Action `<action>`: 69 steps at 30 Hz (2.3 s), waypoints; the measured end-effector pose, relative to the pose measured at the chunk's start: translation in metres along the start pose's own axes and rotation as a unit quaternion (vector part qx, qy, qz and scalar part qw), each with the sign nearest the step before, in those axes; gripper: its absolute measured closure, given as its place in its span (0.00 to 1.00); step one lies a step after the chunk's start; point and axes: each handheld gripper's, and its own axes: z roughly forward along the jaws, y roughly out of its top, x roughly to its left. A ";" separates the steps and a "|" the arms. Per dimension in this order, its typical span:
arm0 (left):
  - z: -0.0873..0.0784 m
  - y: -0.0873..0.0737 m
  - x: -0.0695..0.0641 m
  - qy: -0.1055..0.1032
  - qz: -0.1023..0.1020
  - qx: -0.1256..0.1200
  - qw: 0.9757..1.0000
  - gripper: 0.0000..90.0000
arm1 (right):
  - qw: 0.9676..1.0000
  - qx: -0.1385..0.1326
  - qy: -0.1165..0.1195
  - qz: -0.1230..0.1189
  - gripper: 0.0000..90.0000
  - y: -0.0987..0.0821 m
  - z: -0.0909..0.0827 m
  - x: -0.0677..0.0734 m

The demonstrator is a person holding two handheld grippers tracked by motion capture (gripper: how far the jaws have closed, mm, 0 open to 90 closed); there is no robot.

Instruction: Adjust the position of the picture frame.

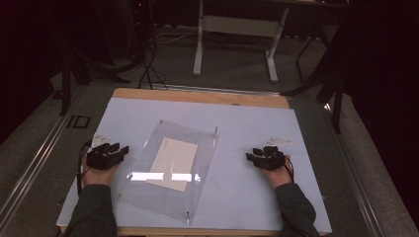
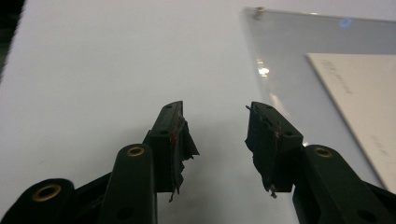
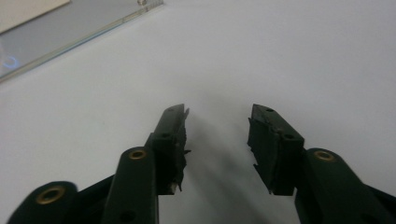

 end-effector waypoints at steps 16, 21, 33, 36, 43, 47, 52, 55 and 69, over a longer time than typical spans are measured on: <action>-0.013 0.003 -0.025 -0.115 0.044 -0.016 0.992 0.64 | 1.000 0.001 0.028 0.012 0.57 0.012 0.007 0.004; -0.026 -0.001 -0.043 -0.158 0.061 -0.023 0.985 0.64 | 0.999 -0.011 0.050 -0.014 0.67 0.032 0.021 0.013; -0.047 -0.014 -0.086 -0.225 0.122 -0.017 0.967 0.62 | 0.996 -0.025 0.072 -0.047 0.73 0.073 0.060 0.033; -0.048 -0.017 -0.097 -0.238 0.139 -0.007 0.961 0.61 | 0.995 -0.033 0.082 -0.044 0.75 0.082 0.070 0.036; -0.052 -0.025 -0.129 -0.284 0.180 0.007 0.942 0.61 | 0.995 -0.029 0.076 -0.058 0.87 0.097 0.091 0.047; -0.050 -0.029 -0.138 -0.311 0.200 0.016 0.929 0.61 | 0.995 -0.035 0.069 -0.059 0.94 0.097 0.095 0.049; -0.047 -0.034 -0.144 -0.348 0.215 0.022 0.912 0.61 | 0.995 -0.035 0.058 -0.066 0.95 0.097 0.095 0.051; -0.046 -0.037 -0.153 -0.367 0.229 0.025 0.901 0.61 | 0.996 -0.036 0.058 -0.066 0.95 0.096 0.095 0.051; -0.037 -0.043 -0.183 -0.420 0.269 0.035 0.866 0.62 | 0.996 -0.042 0.060 -0.056 0.95 0.095 0.095 0.050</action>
